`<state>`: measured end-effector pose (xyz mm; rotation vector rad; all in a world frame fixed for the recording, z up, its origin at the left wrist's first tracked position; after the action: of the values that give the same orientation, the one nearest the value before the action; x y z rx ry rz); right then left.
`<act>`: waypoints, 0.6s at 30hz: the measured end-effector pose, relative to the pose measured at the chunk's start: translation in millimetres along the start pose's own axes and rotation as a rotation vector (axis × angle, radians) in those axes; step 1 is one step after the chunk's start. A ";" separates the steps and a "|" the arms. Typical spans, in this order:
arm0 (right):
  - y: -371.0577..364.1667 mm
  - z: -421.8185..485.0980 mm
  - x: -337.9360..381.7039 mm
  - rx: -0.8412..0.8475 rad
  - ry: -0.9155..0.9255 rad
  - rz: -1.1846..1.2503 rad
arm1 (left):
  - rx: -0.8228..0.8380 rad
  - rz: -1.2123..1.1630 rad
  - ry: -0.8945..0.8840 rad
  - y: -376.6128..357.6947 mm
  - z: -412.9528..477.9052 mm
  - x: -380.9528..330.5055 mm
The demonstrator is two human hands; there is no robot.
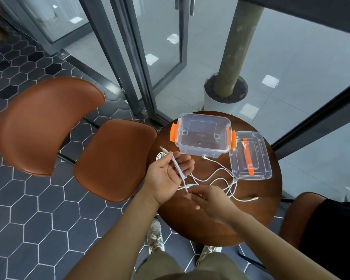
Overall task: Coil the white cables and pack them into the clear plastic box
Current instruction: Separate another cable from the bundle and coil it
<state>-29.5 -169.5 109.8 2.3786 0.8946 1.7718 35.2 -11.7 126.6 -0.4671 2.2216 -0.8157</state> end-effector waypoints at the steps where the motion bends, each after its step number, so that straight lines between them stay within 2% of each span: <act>1: 1.9 1.8 -3.9 0.038 -0.017 -0.015 | 0.034 0.031 0.012 -2.8 -3.2 -0.8; 6: 33.0 28.3 -10.2 0.113 -0.077 -0.251 | 0.326 0.106 0.136 -11.2 -20.2 -0.6; 8: 48.4 40.7 0.8 0.082 -0.029 -0.361 | 0.423 0.196 0.174 -9.7 -24.3 0.4; 10: 63.9 50.9 18.2 0.029 -0.007 -0.402 | 0.443 0.343 0.196 -7.9 -25.5 -0.1; 15: 76.3 53.9 59.3 -0.079 -0.068 -0.116 | 0.337 0.541 0.217 -3.3 -21.7 -4.6; 18: 66.9 42.5 77.5 -0.110 -0.066 -0.012 | 0.344 0.747 0.231 -5.9 -17.3 -7.6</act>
<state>50.2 -176.2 186.5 2.3437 0.7805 1.6809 28.3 -4.9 143.8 0.6198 2.1423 -0.8252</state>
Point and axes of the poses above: each hand's wrist, its own z-axis towards the middle knuckle, its own y-axis out of the back of the hand, x = y × z, the point moved 2 cm from there along z, towards the middle knuckle, and after that the axes turned 12 degrees about z, right-handed, at the moved point
